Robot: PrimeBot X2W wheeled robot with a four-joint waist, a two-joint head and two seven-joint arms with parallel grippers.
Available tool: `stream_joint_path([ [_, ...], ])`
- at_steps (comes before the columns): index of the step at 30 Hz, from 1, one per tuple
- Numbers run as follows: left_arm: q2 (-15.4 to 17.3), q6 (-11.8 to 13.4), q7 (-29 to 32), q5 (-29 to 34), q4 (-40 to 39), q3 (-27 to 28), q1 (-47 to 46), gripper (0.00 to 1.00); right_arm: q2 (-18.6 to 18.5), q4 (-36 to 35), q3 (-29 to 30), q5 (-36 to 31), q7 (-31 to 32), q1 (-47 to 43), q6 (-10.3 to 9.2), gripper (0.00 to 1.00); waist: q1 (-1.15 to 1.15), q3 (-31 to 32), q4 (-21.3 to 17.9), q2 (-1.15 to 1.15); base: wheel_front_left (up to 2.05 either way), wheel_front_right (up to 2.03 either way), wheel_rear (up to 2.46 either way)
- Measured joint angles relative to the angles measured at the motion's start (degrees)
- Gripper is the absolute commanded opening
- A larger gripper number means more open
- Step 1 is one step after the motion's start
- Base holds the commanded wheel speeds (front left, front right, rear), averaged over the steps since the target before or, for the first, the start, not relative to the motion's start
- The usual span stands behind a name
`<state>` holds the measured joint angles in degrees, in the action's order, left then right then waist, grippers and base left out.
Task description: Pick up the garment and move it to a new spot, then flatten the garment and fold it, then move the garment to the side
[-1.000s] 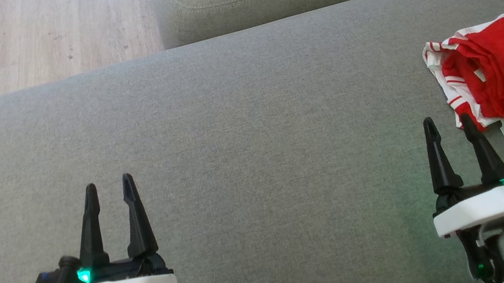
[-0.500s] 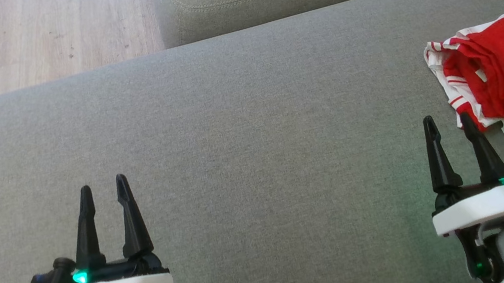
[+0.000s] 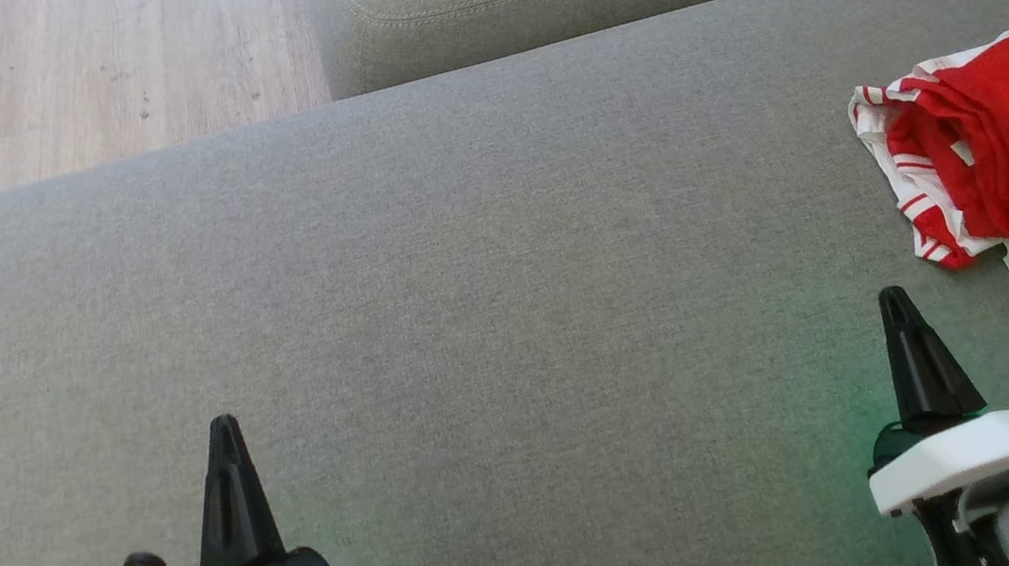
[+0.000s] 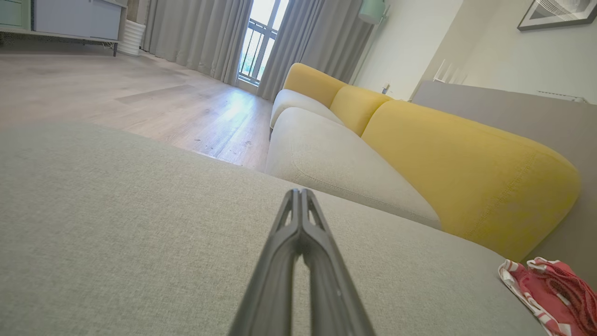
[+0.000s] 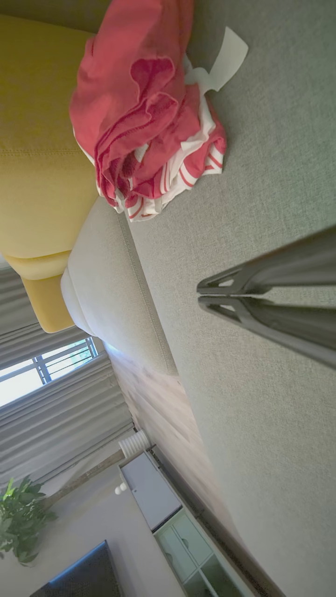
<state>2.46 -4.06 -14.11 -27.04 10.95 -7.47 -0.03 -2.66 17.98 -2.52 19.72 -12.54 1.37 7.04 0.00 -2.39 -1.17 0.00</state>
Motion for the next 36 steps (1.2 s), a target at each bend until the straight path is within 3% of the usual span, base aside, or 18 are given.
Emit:
stream_joint_path([
  [36,0.1,-1.0,5.6,-19.7,1.3,2.6,-0.8,0.00,0.0,-0.5,2.0,22.1,4.9,0.3,0.00,0.00,0.00,0.7,0.3,0.00,0.00,0.00,0.00],
])
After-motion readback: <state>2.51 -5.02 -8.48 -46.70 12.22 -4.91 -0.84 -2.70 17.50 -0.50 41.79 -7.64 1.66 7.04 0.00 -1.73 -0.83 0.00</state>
